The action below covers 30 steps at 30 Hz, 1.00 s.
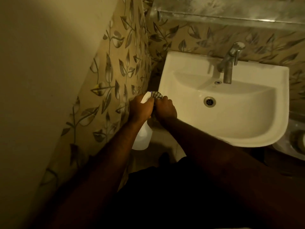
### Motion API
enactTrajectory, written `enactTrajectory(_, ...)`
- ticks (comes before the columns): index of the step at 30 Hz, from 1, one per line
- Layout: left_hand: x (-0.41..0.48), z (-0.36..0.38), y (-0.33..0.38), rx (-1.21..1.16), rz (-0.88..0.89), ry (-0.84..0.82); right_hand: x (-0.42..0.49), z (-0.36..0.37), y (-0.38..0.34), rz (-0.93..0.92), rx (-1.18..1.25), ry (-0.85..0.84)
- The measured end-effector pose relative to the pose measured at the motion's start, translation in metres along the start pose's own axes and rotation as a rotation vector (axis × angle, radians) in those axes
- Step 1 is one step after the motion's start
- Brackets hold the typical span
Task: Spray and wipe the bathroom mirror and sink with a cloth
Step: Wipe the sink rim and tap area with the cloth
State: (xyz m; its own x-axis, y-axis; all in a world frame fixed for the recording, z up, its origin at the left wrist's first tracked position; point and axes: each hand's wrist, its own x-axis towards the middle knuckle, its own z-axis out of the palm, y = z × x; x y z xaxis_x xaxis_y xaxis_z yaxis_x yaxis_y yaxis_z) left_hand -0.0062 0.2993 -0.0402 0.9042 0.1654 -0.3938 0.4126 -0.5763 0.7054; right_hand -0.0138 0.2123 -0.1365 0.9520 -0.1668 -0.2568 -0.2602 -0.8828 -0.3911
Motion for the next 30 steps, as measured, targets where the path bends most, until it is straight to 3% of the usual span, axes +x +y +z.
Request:
enactTrajectory(4, -0.013, 0.002, -0.027, -0.016, 0.001, -0.039, -0.022, 0.001, 0.008, -0.057, -0.071, -0.019)
enactTrajectory(11, -0.05, 0.022, -0.028, -0.063, -0.025, 0.062, -0.068, -0.002, 0.035, -0.145, -0.136, -0.045)
enactTrajectory(16, -0.084, 0.045, -0.02, -0.067, 0.042, -0.012, -0.105, -0.016, 0.07, -0.173, -0.2, -0.081)
enactTrajectory(30, -0.154, 0.136, 0.009, 0.06, 0.238, -0.24, -0.188, -0.04, 0.192, 0.118, -0.137, 0.022)
